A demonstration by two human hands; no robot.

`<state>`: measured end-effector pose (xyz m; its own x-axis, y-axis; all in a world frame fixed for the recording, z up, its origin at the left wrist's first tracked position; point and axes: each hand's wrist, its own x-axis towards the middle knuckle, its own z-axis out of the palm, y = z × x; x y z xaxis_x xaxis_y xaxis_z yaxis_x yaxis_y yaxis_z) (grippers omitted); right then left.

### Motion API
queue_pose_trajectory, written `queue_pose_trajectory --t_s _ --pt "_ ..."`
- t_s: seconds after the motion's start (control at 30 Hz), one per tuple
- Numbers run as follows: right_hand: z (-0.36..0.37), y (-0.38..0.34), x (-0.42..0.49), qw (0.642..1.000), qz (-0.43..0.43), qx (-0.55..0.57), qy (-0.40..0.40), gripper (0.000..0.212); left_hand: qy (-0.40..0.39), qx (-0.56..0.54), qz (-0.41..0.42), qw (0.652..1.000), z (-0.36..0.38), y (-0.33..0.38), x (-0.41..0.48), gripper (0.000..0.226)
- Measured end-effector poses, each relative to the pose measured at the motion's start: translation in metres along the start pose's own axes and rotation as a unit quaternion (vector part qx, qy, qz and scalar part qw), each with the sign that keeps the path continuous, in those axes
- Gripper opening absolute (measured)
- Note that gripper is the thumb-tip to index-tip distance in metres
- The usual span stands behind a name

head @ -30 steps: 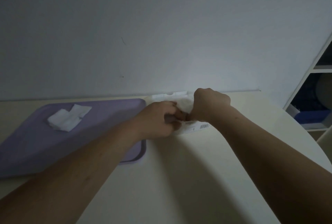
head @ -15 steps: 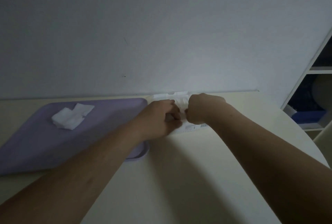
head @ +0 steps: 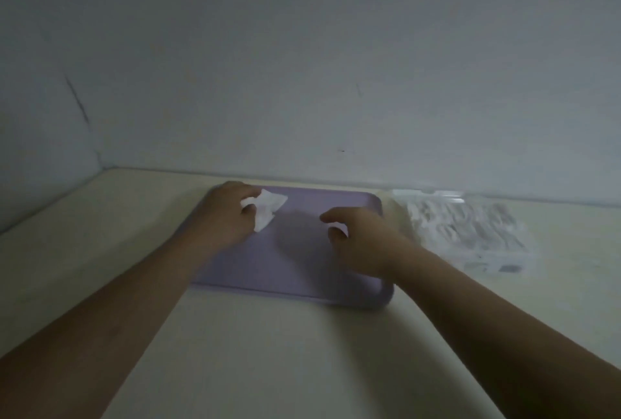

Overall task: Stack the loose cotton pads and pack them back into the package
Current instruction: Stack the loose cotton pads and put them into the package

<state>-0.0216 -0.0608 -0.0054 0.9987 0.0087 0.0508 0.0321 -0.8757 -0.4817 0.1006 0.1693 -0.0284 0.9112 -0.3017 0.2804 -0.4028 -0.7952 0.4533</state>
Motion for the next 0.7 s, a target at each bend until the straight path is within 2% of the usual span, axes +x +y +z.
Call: queue_pose_trajectory --t_s 0.03,0.07,0.13,0.4,0.5,0.57,0.67,0.7 --pt "0.009 -0.004 0.005 1.0 -0.005 0.021 -0.008 0.043 -0.038 0.003 -0.013 0.999 0.002 -0.01 0.004 0.058" --pt "0.016 -0.006 0.009 0.999 -0.003 0.036 -0.01 0.045 -0.08 0.01 -0.028 0.996 0.004 -0.014 0.007 0.061" --pt "0.028 -0.006 0.017 0.998 0.005 0.055 -0.001 0.046 -0.142 0.031 -0.026 0.989 0.011 -0.018 0.009 0.052" --pt "0.042 0.006 0.036 0.991 0.025 0.098 0.085 0.034 -0.202 -0.038 0.07 0.976 0.019 0.001 -0.025 0.043" --pt "0.043 0.0 0.06 0.993 0.037 0.075 0.087 0.028 -0.174 -0.063 0.089 0.979 0.012 -0.002 -0.04 0.034" --pt "0.047 -0.01 0.082 0.995 0.027 0.067 0.072 0.025 -0.139 -0.094 0.069 0.983 0.007 -0.01 -0.046 0.024" --pt "0.054 -0.028 0.118 0.996 0.027 0.064 0.047 0.024 -0.111 -0.149 0.023 0.982 0.005 -0.017 -0.051 0.029" --pt "0.057 -0.033 0.13 0.998 0.029 0.042 0.037 0.029 -0.101 -0.156 0.013 0.983 0.004 -0.02 -0.052 0.03"
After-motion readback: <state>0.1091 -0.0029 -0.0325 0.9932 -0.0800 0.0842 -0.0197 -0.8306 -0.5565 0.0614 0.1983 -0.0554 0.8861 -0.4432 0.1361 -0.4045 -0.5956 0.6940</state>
